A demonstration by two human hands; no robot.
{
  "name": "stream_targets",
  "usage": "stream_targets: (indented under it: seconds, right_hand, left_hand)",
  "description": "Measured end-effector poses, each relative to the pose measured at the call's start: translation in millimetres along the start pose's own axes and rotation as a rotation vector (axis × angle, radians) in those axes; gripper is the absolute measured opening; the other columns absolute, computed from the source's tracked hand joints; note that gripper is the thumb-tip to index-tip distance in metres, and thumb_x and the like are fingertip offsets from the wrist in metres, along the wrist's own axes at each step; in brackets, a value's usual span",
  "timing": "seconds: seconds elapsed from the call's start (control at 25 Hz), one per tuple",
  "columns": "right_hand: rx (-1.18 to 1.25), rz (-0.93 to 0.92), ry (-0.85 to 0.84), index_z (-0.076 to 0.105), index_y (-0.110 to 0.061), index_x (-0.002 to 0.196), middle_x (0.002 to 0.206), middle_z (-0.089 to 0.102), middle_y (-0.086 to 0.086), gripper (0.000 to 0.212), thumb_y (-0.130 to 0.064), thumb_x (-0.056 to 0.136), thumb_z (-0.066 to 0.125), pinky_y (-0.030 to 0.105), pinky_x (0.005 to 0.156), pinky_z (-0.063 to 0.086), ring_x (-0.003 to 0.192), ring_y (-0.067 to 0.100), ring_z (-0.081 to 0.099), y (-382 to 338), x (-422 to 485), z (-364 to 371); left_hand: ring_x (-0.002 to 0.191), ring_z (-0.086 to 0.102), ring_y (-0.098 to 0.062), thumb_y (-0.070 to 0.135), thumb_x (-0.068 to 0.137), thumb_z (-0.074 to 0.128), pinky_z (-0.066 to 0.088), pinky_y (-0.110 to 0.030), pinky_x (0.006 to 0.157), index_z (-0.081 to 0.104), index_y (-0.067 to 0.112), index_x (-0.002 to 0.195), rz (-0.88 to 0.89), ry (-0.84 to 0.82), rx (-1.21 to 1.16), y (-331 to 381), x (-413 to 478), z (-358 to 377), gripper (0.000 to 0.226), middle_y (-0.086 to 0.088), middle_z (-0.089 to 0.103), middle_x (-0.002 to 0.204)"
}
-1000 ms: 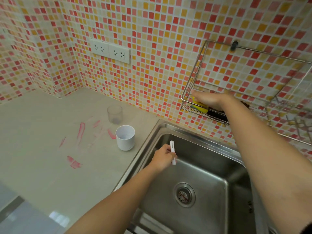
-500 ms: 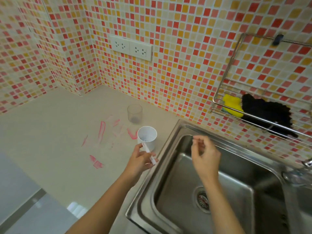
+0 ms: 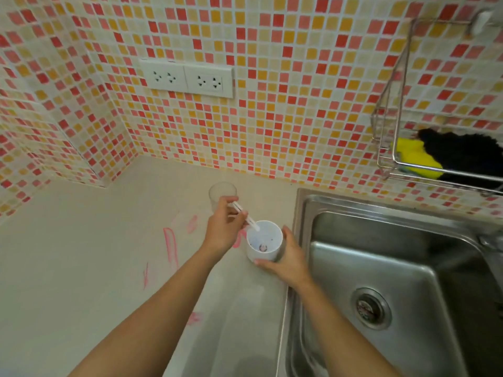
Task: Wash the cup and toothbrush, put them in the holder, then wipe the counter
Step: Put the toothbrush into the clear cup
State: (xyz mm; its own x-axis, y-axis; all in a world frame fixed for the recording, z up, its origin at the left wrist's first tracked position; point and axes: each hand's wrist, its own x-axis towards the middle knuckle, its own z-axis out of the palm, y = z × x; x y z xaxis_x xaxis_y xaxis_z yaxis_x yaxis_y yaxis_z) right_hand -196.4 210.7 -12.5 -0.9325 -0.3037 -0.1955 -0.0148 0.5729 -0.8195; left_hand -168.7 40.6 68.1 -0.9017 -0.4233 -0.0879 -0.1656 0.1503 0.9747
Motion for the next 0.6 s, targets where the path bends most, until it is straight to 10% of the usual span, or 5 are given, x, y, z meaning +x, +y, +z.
stream_targets:
  seconds: [0.16,0.6]
  right_hand:
    - [0.091,-0.121,-0.008,0.039,-0.047,0.118,0.118,0.053,-0.026,0.084,-0.040,0.051,0.089,0.004,0.085,0.041,0.108,-0.012,0.051,-6,1,4]
    - [0.122,-0.075,-0.074,0.041,-0.036,0.130,0.115,0.060,-0.016,0.083,-0.040,0.059,0.085,0.010,0.077,0.043,0.101,0.002,0.058,-6,2,2]
  left_hand:
    - [0.085,0.064,-0.029,0.015,0.094,0.053,0.044,-0.026,0.069,0.045,0.008,0.123,0.257,-0.279,0.508,-2,19,15,0.031,-0.012,0.062,0.089]
    - [0.092,0.061,-0.038,0.017,0.096,0.048,0.047,-0.036,0.074,0.042,0.006,0.121,0.382,-0.469,0.868,-4,16,26,0.028,-0.023,0.064,0.104]
